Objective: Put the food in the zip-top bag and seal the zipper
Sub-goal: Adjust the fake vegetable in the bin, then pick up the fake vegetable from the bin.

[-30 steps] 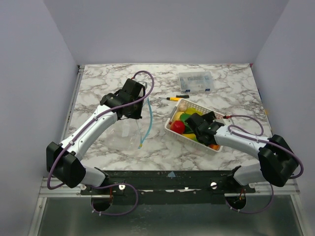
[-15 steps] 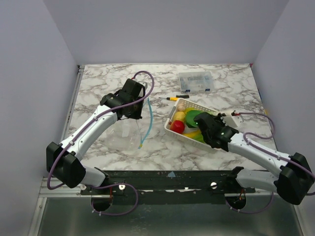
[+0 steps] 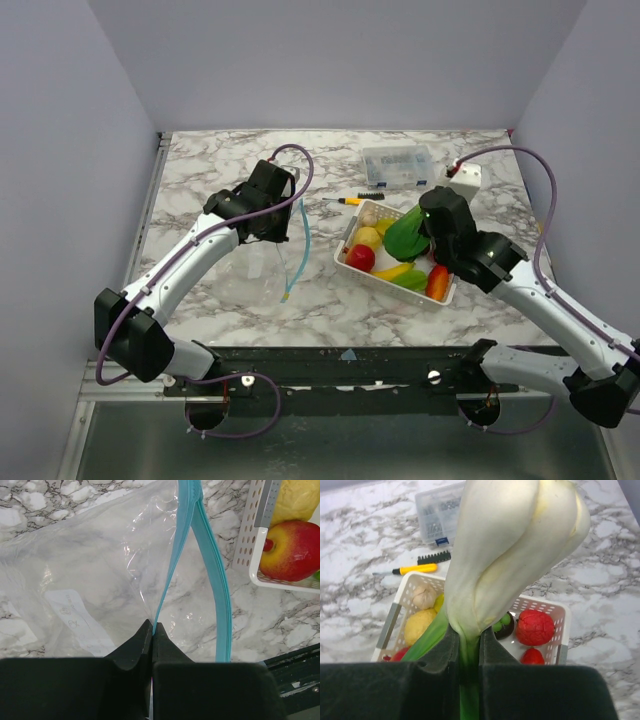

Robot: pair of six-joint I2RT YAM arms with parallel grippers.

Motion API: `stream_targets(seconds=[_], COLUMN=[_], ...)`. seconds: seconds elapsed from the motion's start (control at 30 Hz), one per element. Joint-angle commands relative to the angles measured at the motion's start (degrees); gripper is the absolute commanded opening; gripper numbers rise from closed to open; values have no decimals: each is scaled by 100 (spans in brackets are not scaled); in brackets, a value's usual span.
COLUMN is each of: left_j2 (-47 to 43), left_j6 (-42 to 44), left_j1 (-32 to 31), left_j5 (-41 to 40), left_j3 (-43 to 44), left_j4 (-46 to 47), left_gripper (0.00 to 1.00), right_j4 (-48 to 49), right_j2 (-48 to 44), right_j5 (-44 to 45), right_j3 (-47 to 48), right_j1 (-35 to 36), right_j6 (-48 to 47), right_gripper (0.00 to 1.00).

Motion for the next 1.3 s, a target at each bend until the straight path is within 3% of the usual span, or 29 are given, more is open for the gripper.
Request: stream_targets(seconds=[0.0, 0.13, 0.33, 0.57, 0.73, 0.93, 1.1, 1.27], left_j2=[-7, 34, -8, -70, -30, -54, -98, -48], left_j6=[73, 76, 75, 73, 82, 79, 82, 81], left_j1=[-11, -11, -10, -11, -12, -7, -13, -11], left_j5=[43, -38, -48, 52, 53, -13, 76, 132], left_j3=[-1, -1, -43, -60, -12, -28, -60, -7], left_j4=[6, -28, 15, 46, -28, -9, 47, -8], left_gripper=[0, 0, 0, 0, 0, 0, 0, 0], right_j4=[-1558, -2244, -1988, -1110, -146, 616, 1158, 1384], right_j2=[659, 1373, 1934, 2739, 3052, 3021, 2600, 2121], right_j5=[-1080, -1254, -2470, -2058, -2134, -1828, -1933, -1391], right_j3=[961, 1449, 1477, 1190, 942, 475, -146, -805], right_j1=[-10, -10, -87, -200, -249, -292, -296, -291], right_j6=[-1093, -1257, -1639, -1706, -1633, -1155, -552, 21], right_gripper=[1, 1, 3, 28, 41, 80, 86, 87])
